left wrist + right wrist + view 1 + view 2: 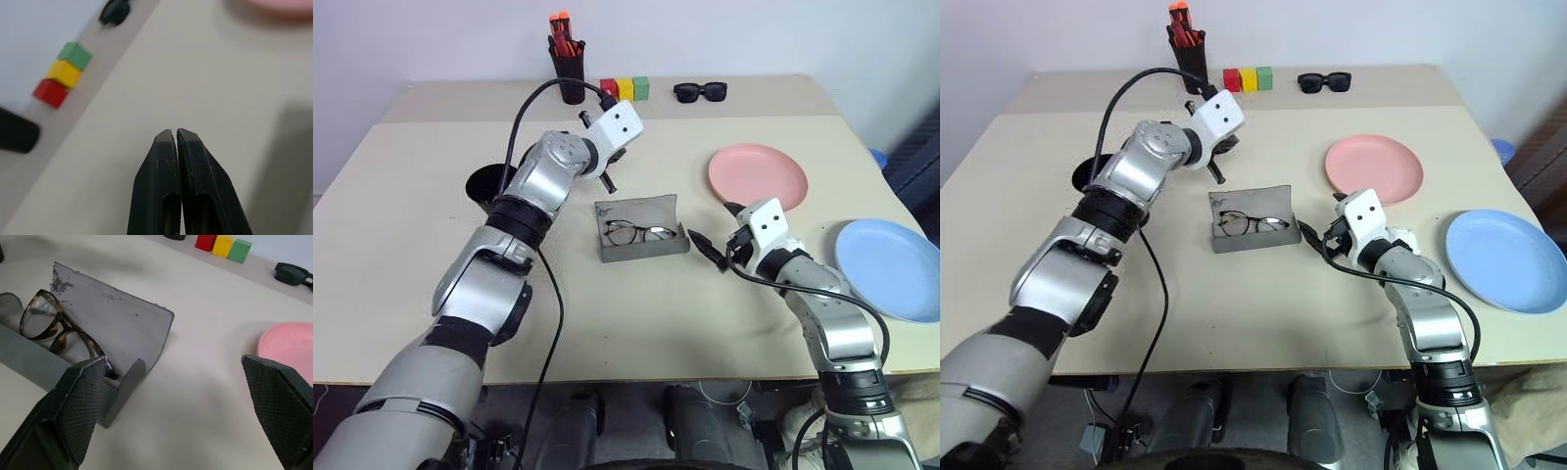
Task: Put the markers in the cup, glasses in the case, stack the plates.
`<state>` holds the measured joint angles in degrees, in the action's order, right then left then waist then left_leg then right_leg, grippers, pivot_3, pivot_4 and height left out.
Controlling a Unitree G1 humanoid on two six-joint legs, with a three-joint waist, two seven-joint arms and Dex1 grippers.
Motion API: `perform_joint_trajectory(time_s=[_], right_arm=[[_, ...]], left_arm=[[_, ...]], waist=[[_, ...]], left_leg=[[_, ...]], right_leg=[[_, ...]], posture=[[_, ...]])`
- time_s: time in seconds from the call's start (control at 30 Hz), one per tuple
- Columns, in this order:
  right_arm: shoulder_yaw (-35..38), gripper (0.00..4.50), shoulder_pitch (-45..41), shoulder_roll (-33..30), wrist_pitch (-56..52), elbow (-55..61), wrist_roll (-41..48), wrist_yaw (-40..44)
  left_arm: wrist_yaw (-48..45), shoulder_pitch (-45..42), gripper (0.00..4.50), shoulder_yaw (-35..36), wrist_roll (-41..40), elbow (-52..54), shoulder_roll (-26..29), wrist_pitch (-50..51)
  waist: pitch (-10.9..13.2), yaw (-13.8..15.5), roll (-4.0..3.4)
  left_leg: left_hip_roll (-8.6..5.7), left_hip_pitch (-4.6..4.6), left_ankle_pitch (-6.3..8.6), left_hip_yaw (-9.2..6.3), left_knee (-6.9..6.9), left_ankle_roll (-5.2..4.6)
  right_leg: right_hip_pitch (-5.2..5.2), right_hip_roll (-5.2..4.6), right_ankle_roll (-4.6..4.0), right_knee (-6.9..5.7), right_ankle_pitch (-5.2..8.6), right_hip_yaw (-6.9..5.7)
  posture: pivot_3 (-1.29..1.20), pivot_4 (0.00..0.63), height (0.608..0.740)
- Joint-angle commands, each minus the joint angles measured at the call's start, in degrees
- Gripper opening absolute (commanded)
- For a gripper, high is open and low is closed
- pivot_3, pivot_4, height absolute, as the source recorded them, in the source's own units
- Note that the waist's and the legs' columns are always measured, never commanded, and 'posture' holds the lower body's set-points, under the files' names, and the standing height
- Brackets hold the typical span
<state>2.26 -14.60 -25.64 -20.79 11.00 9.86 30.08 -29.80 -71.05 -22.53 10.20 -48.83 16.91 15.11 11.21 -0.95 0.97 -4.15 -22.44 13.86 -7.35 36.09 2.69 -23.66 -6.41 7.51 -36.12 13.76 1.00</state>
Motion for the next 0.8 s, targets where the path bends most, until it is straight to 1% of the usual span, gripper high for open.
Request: perform_joint_trajectory(time_s=[0.03, 0.3, 0.47, 0.63, 0.7, 0.8], right_arm=[[0.8, 4.50, -0.7, 0.4, 0.1, 2.9, 1.1, -0.5], [1.7, 4.50, -0.8, -0.9, -0.8, 3.3, 2.8, 0.8], [4.7, 4.50, 1.3, -4.2, -1.2, 4.5, 7.2, 6.0], [11.8, 4.50, 6.0, -9.4, -2.2, 8.4, 16.7, 14.0], [14.8, 4.50, 7.5, -11.0, -3.3, 9.3, 19.9, 15.7], [18.0, 4.50, 9.1, -12.8, -3.1, 8.9, 22.0, 17.1]], left_arm=[[1.1, -2.8, 0.10, 0.0, 2.9, -4.4, -0.7, -4.4], [-5.9, -4.9, 0.10, 2.9, 1.7, -12.8, -2.4, -7.4], [-9.1, -5.8, 0.10, 4.1, 1.5, -16.5, -2.5, -8.2], [-11.2, -6.6, 0.10, 5.5, 1.6, -19.4, -2.8, -8.5], [-11.6, -6.7, 0.10, 5.8, 1.7, -20.1, -3.0, -8.9], [-12.7, -6.9, 0.10, 6.2, 1.5, -21.0, -3.4, -9.0]], waist=[[0.0, 0.1, 0.01], [0.0, 0.1, 0.03], [0.0, 0.1, 0.04], [0.0, 0.2, 0.06], [0.0, 0.2, 0.08], [0.0, 0.1, 0.09]], left_leg=[[0.00, -0.01, 0.00, 0.00, 0.00, 0.00], [-0.02, -0.03, 0.00, 0.00, 0.03, -0.01], [-0.02, -0.03, 0.01, 0.01, 0.03, -0.02], [-0.03, -0.03, 0.03, 0.00, 0.06, -0.06], [-0.03, -0.03, 0.04, 0.00, 0.08, -0.07], [-0.03, -0.03, 0.04, 0.00, 0.12, -0.07]], right_leg=[[0.00, 0.00, 0.01, 0.00, 0.00, 0.00], [0.00, -0.01, 0.06, 0.00, -0.03, -0.01], [0.00, -0.01, 0.07, 0.00, -0.03, -0.01], [0.06, -0.02, 0.12, 0.01, -0.03, -0.04], [0.07, -0.02, 0.13, 0.01, -0.04, -0.04], [0.09, -0.02, 0.15, 0.01, -0.05, -0.03]], posture=[[0.00, 0.150, 0.740], [0.00, 0.150, 0.740], [0.00, 0.150, 0.740], [0.00, 0.150, 0.740], [0.00, 0.150, 0.740], [0.00, 0.150, 0.740]])
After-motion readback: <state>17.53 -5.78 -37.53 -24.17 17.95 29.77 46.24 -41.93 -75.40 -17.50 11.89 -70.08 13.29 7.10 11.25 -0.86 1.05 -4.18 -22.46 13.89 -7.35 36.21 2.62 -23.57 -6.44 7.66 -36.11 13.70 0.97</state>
